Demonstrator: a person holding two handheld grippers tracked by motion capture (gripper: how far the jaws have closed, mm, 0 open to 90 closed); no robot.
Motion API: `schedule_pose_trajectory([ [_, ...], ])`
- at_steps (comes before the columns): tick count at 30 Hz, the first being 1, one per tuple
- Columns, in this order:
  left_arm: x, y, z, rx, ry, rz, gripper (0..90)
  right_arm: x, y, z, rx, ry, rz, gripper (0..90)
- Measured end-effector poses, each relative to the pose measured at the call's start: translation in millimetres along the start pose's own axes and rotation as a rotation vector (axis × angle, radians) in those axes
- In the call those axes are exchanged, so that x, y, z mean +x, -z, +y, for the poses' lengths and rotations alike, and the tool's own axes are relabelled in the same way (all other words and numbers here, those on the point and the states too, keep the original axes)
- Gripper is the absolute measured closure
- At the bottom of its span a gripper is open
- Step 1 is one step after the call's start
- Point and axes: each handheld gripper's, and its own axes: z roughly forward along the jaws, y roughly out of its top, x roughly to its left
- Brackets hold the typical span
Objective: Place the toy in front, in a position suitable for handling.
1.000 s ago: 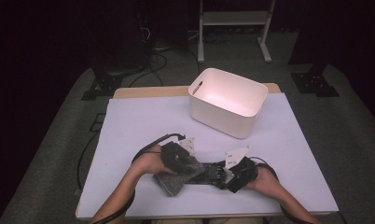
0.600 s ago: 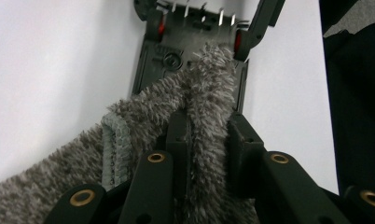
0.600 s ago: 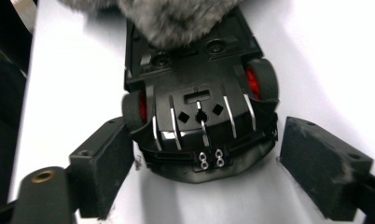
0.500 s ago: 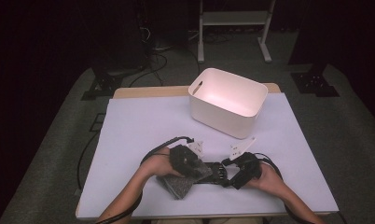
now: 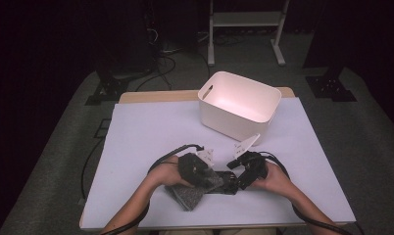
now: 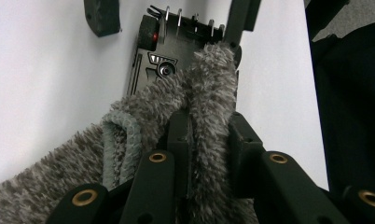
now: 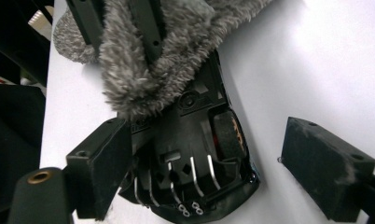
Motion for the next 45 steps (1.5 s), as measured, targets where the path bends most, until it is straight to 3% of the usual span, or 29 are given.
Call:
schedule_pose_trajectory([
  [4, -2.0, 1.7, 0.4, 0.008, -0.012, 0.000, 74.0, -3.6, -5.7, -1.9, 0.004, -0.033, 0.056, 17.0],
  [9, 1.9, 11.9, -2.3, -0.011, 0.007, 0.021, 74.8, -4.7, -5.4, -5.9, -0.020, -0.053, 0.101, 26.0],
  [15, 11.0, 30.0, -2.0, -0.034, 0.043, 0.072, 74.7, -0.1, -5.5, -7.3, -0.036, -0.034, 0.084, 26.7],
  [19, 19.2, 35.3, 1.4, -0.010, 0.065, 0.089, 74.7, 9.3, -3.5, -7.3, -0.044, 0.020, 0.037, 27.2],
  [22, 23.7, 34.2, 6.2, -0.010, 0.076, 0.077, 74.4, 18.8, -2.2, -8.6, -0.063, 0.086, -0.011, 27.6],
  [28, 29.5, 21.8, 10.2, 0.017, 0.101, -0.016, 72.8, 32.3, 0.3, -11.3, -0.080, 0.180, -0.076, 28.6],
  [32, 26.4, 22.2, 7.3, 0.000, 0.102, -0.056, 73.7, 41.2, 2.0, -12.8, -0.087, 0.243, -0.116, 29.4],
  [36, 17.9, 26.7, 5.8, -0.016, 0.077, -0.069, 74.6, 44.2, 9.2, -12.6, -0.114, 0.249, -0.106, 35.8],
  [38, 12.7, 28.2, 5.9, -0.015, 0.062, -0.059, 74.6, 44.6, 11.4, -11.8, -0.115, 0.223, -0.083, 33.4],
  [40, 5.4, 30.6, 5.2, -0.022, 0.044, -0.070, 74.7, 46.2, 10.5, -12.7, -0.102, 0.213, -0.093, 28.8],
  [45, -12.2, 33.3, 3.1, -0.022, -0.012, -0.085, 74.7, 48.2, 6.1, -21.9, -0.078, 0.190, -0.063, 28.8],
])
